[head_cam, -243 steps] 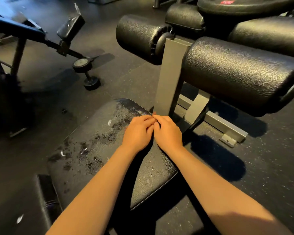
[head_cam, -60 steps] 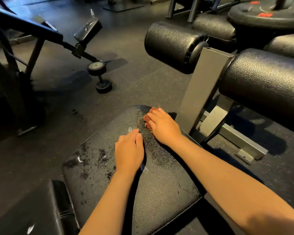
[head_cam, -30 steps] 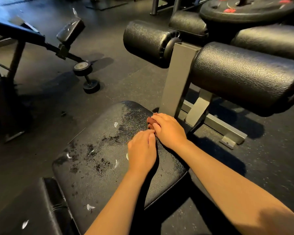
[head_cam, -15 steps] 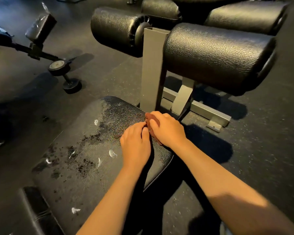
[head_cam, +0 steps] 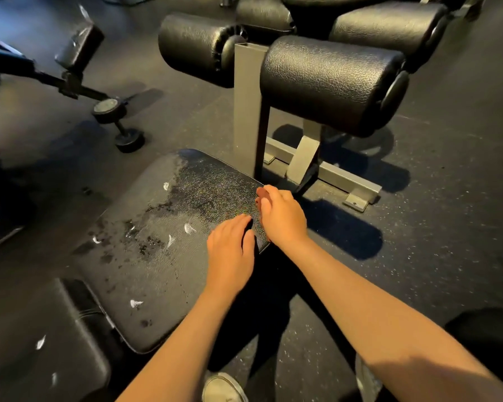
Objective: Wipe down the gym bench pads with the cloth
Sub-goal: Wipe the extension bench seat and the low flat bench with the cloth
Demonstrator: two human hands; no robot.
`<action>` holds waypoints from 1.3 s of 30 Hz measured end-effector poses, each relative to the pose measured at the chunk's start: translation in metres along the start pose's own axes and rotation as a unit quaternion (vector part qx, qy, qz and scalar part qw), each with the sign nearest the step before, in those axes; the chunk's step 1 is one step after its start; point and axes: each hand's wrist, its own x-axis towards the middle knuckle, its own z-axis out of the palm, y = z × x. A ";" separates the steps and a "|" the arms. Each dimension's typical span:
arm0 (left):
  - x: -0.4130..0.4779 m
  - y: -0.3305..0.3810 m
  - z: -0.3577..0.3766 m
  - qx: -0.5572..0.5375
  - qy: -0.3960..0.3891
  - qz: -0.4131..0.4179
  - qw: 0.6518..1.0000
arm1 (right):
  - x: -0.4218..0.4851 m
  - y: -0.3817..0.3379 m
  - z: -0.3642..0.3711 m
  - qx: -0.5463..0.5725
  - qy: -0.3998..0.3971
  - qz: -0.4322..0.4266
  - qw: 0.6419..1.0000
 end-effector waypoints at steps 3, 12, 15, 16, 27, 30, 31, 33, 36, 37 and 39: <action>-0.003 0.005 -0.002 -0.029 0.024 -0.022 0.999 | -0.033 -0.001 0.004 -0.014 0.021 -0.009 1.000; -0.001 0.004 -0.001 -0.043 0.017 -0.026 0.999 | -0.002 0.011 0.003 0.074 -0.004 -0.003 0.997; -0.002 0.004 -0.001 -0.040 0.017 -0.023 0.999 | -0.017 0.010 0.011 0.096 0.028 -0.004 0.995; -0.002 0.003 -0.001 -0.041 0.020 -0.022 0.999 | -0.031 0.010 0.015 0.098 0.041 -0.009 0.994; -0.013 0.001 -0.003 0.046 0.039 -0.035 0.998 | -0.033 0.007 0.009 0.107 0.025 -0.011 0.994; -0.018 -0.002 -0.007 0.024 0.049 -0.048 0.997 | -0.058 -0.006 0.012 0.077 0.058 -0.020 0.995; -0.020 -0.003 -0.010 0.024 0.044 -0.043 0.998 | -0.073 -0.006 0.014 0.055 0.088 -0.050 0.993; -0.024 -0.006 -0.013 0.022 0.035 -0.039 0.998 | -0.100 -0.001 0.025 -0.011 0.145 -0.130 0.981; -0.033 -0.009 -0.018 0.006 0.027 -0.034 0.999 | -0.112 0.008 0.034 -0.009 0.095 -0.140 0.986; -0.036 -0.009 -0.018 0.007 0.021 -0.027 0.999 | -0.108 0.010 0.032 -0.009 0.081 -0.133 0.988; -0.040 -0.012 -0.018 0.013 0.013 -0.014 1.000 | -0.093 0.013 0.025 -0.016 0.035 -0.112 0.993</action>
